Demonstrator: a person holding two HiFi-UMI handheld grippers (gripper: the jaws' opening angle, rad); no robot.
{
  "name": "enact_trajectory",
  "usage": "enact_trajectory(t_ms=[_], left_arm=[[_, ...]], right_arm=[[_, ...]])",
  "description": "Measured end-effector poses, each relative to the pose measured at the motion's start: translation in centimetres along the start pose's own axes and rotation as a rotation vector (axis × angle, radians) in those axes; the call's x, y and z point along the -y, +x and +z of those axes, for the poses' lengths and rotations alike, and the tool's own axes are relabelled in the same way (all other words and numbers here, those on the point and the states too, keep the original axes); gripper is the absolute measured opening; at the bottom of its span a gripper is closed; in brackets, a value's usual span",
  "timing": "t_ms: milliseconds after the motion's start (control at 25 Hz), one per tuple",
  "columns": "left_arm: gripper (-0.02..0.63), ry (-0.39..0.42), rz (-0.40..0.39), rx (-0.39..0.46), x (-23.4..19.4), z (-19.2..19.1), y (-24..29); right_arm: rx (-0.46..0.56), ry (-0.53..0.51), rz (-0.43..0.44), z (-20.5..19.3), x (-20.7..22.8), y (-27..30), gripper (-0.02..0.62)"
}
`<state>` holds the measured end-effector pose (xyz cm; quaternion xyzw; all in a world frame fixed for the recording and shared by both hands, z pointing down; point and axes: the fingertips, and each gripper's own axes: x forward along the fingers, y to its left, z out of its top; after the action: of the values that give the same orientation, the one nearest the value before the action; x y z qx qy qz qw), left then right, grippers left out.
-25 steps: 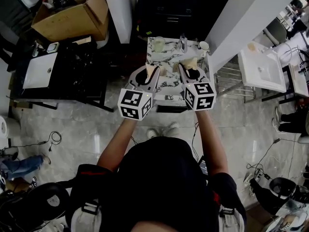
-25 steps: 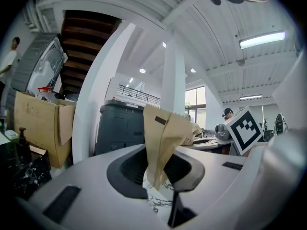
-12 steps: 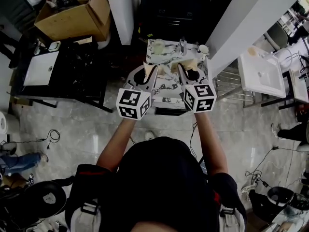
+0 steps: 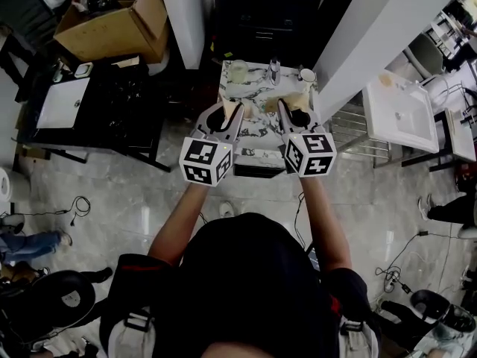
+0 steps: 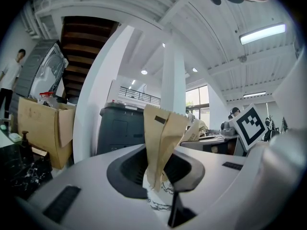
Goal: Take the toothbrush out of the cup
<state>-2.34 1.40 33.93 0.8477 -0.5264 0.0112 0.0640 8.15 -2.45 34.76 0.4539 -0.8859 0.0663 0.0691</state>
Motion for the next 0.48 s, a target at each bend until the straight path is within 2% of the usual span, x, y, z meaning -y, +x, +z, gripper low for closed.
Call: enact_trajectory(t_ms=[480], left_arm=[[0.083, 0.003, 0.027, -0.004, 1.3, -0.2, -1.0]], right_arm=[[0.014, 0.039, 0.033, -0.5, -0.5, -1.7, 0.066]])
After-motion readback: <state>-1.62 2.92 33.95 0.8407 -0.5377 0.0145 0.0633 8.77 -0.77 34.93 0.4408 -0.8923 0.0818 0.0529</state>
